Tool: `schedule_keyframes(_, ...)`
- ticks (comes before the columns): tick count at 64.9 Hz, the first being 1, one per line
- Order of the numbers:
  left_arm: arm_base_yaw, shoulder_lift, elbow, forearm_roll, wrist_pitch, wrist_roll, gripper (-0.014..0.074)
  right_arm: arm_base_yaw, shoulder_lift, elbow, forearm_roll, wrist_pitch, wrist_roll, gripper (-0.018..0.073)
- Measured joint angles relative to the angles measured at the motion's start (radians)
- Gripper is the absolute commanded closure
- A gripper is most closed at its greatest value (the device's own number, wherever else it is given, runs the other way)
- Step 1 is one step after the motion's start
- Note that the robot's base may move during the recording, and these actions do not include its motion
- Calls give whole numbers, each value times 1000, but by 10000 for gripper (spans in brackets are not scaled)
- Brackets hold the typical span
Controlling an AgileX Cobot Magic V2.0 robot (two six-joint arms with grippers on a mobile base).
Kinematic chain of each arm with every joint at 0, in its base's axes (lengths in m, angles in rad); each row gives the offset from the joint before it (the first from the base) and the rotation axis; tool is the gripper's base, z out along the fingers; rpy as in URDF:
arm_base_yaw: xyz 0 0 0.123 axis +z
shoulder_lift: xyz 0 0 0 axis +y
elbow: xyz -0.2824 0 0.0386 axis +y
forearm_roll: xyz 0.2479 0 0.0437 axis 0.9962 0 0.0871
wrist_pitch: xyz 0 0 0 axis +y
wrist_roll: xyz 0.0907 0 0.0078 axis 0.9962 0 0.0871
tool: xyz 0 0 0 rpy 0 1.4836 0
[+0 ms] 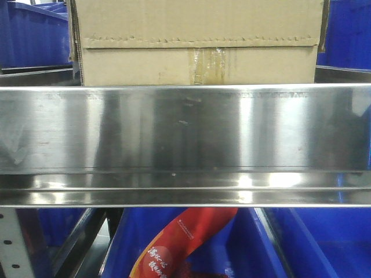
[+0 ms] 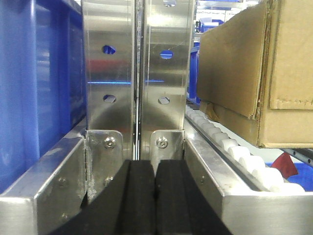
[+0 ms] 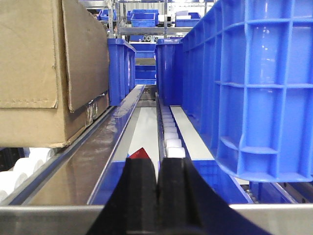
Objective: Stack two boxes on right shelf middle
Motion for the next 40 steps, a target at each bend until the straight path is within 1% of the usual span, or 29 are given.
schedule_keyframes(40,0,0,0,0,0,0,708,0,0,0,0,-2,0,721)
